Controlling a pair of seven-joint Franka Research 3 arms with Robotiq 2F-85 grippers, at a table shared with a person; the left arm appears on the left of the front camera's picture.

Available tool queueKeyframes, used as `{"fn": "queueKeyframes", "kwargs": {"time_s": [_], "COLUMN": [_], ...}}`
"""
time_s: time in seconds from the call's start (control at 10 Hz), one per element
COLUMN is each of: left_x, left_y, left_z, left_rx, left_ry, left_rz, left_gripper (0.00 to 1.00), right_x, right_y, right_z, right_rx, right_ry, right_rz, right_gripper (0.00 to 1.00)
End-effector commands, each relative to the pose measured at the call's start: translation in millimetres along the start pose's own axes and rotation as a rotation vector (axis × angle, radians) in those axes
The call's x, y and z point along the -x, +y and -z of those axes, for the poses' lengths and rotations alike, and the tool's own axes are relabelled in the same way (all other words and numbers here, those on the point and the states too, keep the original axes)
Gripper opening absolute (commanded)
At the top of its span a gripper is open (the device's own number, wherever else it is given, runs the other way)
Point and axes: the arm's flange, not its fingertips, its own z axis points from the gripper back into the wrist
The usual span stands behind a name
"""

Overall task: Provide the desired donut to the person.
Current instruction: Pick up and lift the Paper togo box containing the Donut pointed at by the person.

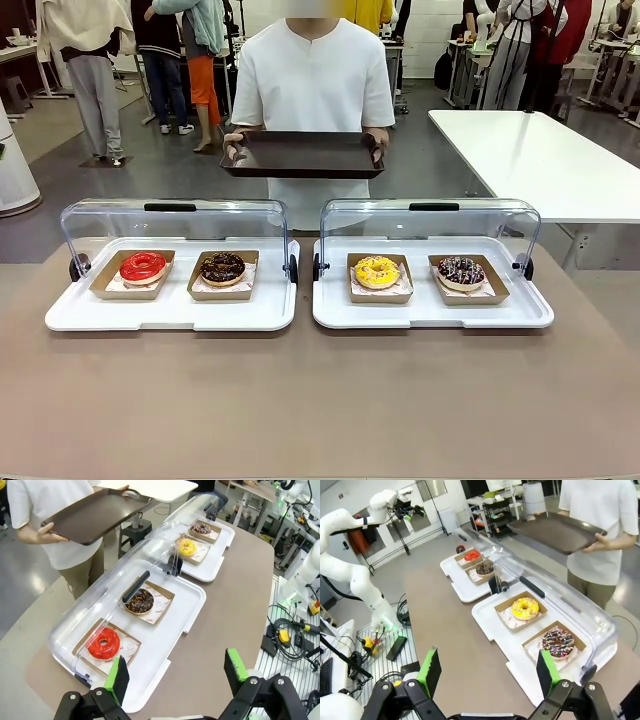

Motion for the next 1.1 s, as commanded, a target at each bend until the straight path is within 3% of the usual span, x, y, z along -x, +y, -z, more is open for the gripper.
{"fn": "queueKeyframes", "kwargs": {"time_s": [0.0,0.1,1.0], "left_x": [4,0,0], "left_y": [-14,0,0], "left_z": [4,0,0], "left_rx": [0.004,0.000,0.000], "left_ry": [0.021,0.000,0.000], "left_rz": [-0.006,0.000,0.000], "left_gripper": [1.00,1.00,1.00], "right_x": [1,0,0], "right_y": [10,0,0], "right_z": [9,0,0], "right_rx": [0.006,0.000,0.000], "right_ry": [0.056,0.000,0.000], "right_rz": [0.023,0.000,0.000], "right_gripper": [1.00,1.00,1.00]}}
